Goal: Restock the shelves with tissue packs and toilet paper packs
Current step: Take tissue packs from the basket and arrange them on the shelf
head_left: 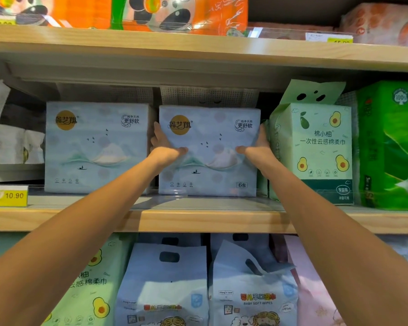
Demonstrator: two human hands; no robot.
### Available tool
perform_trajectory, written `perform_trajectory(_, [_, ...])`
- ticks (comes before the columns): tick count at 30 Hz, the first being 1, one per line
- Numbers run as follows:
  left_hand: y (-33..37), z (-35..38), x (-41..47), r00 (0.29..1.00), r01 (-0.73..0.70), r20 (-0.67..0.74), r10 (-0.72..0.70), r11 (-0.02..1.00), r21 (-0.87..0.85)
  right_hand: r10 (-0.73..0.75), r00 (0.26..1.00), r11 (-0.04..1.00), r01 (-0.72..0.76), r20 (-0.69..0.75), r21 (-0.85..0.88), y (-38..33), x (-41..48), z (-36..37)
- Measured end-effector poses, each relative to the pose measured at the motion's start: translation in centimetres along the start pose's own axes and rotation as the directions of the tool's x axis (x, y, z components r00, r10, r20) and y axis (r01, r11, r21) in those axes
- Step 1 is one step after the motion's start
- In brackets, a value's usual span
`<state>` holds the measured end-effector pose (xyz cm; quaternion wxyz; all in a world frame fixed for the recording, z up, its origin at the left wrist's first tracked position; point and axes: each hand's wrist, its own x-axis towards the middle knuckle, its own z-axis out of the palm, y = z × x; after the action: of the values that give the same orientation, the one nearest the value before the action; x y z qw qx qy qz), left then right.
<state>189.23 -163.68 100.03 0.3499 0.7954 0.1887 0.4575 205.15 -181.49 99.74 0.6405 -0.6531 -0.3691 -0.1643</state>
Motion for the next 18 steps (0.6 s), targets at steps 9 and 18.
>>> perform_trajectory(9, [0.2,-0.1,-0.2,1.0,0.011,-0.024,-0.012,0.999,-0.047,0.002,1.0,0.999,-0.002,0.015,-0.034,-0.5,-1.0,-0.1])
perform_trajectory(18, [0.3,-0.1,-0.7,1.0,0.002,-0.005,-0.002,0.998,-0.062,0.004,1.0,0.999,-0.003,0.023,-0.052,-0.6,-1.6,-0.2])
